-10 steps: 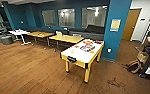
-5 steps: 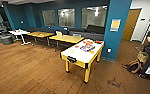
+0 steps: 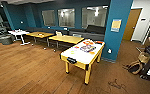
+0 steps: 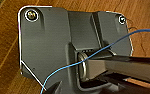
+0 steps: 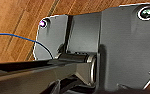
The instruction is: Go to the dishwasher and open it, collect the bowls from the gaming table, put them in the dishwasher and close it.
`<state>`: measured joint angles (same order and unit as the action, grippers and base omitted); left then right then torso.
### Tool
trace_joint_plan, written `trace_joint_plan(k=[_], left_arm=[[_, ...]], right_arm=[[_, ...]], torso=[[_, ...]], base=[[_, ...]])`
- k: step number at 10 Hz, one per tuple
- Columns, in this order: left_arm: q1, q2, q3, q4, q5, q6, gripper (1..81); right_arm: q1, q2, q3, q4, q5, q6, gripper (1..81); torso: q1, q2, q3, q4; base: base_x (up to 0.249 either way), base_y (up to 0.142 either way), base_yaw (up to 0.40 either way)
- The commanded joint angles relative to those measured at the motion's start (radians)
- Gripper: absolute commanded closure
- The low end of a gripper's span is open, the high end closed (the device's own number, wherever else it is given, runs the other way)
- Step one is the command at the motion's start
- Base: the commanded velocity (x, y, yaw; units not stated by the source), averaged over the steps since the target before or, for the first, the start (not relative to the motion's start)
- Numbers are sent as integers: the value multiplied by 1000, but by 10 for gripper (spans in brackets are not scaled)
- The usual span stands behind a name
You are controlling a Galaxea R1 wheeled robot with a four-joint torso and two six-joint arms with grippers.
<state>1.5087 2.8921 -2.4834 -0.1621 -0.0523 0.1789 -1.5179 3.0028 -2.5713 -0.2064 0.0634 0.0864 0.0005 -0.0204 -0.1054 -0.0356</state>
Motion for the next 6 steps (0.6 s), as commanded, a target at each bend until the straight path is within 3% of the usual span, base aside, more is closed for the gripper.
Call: trace_joint_plan(k=[1, 6], left_arm=[[-32, -5, 8, 0, 65, 1, 10], [-31, -6, 6, 0, 65, 1, 10]], right_arm=[[31, 4, 16, -15, -51, -4, 10], [29, 3, 16, -16, -50, -4, 10]], torso=[[0, 0, 0, 0], [0, 0, 0, 0]], base=[[109, 0, 0], [109, 0, 0]])
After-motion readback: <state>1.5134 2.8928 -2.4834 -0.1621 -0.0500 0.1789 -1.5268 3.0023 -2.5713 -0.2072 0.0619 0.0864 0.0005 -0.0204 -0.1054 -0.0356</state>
